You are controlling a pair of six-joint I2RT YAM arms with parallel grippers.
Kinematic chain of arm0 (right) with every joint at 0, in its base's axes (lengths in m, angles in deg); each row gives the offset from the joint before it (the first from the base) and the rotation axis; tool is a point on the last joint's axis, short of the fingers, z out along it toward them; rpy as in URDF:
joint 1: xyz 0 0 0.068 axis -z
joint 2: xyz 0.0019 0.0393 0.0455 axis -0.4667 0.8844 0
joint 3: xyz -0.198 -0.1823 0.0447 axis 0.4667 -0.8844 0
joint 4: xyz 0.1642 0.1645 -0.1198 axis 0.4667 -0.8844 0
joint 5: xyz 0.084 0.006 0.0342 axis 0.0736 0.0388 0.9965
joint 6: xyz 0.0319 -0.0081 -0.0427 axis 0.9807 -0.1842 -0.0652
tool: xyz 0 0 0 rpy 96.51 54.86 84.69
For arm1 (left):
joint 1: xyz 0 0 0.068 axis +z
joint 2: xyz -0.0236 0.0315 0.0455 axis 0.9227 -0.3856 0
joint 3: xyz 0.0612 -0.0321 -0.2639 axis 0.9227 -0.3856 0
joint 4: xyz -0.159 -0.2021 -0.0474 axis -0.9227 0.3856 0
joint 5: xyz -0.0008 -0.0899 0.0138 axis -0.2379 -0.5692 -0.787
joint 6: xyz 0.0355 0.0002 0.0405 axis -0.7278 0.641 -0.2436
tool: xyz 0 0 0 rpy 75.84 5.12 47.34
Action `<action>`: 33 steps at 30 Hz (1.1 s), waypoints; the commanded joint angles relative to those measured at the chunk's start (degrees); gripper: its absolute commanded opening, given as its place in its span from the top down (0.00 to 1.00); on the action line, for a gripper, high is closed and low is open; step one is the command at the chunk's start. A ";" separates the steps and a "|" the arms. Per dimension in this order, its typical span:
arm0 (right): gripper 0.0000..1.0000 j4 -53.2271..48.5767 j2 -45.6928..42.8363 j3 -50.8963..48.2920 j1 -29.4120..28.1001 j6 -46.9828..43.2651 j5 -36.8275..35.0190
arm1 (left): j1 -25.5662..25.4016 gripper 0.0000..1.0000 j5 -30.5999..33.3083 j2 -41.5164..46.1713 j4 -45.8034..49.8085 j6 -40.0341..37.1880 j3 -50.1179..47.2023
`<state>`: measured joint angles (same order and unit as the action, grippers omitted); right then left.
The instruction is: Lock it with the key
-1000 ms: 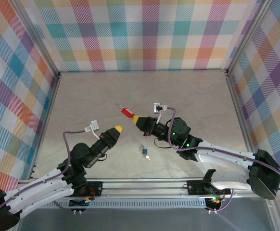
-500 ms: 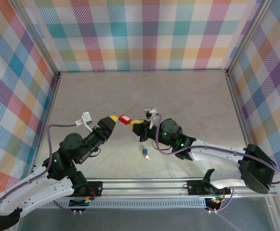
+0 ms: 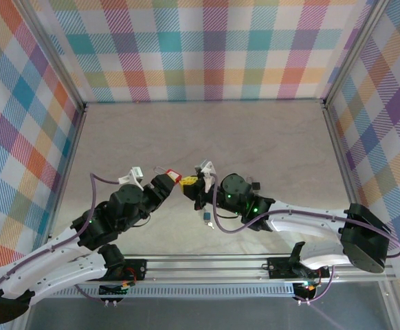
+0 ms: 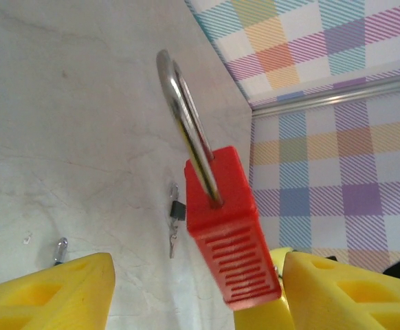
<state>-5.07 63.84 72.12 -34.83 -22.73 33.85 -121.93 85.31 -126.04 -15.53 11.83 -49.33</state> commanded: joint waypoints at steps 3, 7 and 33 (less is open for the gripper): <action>1.00 6.32 1.11 0.39 -1.45 -3.47 -0.46 | -0.32 0.41 3.08 2.07 -7.16 3.27 -3.00; 1.00 7.11 1.54 0.42 -2.38 -4.56 -1.05 | -0.32 0.55 2.88 2.41 -13.15 4.83 -5.93; 1.00 13.15 -0.11 -0.25 -3.53 12.12 -5.80 | -5.32 1.00 8.50 4.69 -33.49 -4.37 -16.19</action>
<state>0.61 65.90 70.92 -38.06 -18.68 29.72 -125.43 93.20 -121.82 -42.51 12.48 -64.02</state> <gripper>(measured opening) 0.064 0.180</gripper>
